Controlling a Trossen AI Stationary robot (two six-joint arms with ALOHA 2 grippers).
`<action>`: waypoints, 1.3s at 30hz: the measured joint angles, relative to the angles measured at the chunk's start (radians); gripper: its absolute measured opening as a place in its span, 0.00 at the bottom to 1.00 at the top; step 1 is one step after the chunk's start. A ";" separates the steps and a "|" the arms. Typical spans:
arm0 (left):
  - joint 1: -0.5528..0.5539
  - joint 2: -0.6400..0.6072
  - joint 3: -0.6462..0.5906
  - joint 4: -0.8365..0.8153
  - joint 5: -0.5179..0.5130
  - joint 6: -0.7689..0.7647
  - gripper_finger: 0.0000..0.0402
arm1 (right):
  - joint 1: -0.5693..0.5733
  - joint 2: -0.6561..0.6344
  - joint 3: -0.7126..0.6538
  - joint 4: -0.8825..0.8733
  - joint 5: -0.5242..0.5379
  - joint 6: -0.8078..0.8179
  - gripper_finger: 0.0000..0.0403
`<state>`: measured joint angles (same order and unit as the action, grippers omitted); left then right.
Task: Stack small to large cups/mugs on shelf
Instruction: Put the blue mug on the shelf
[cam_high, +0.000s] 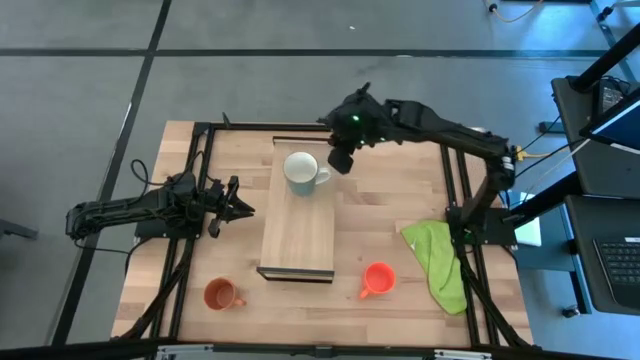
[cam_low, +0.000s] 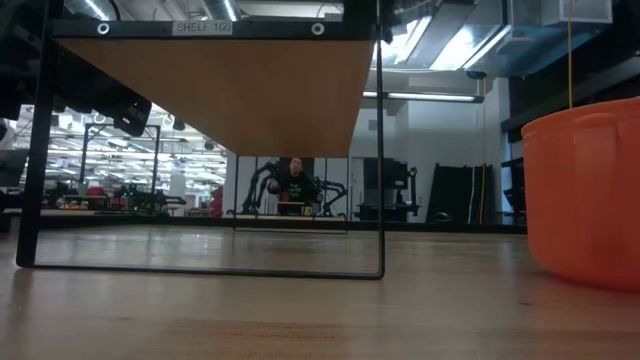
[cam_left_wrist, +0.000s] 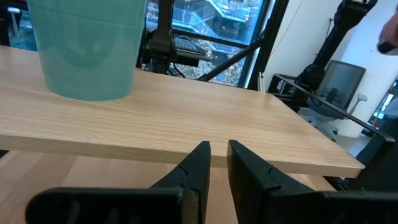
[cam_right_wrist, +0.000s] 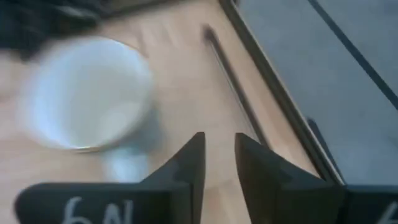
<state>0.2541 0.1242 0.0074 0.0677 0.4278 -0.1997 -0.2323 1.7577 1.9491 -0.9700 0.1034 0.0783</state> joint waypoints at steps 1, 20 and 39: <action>0.000 0.000 0.000 0.000 0.000 0.000 0.13 | 0.020 -0.016 0.000 0.011 -0.010 0.009 0.24; 0.000 0.000 0.000 0.000 0.000 0.000 0.13 | 0.359 0.121 0.000 0.403 -0.018 0.291 0.01; 0.000 0.000 0.000 0.000 0.000 0.000 0.13 | 0.469 0.235 -0.002 0.419 0.429 0.425 0.01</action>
<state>0.2543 0.1242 0.0074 0.0677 0.4278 -0.1997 0.2370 1.9925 1.9467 -0.5506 0.5327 0.5037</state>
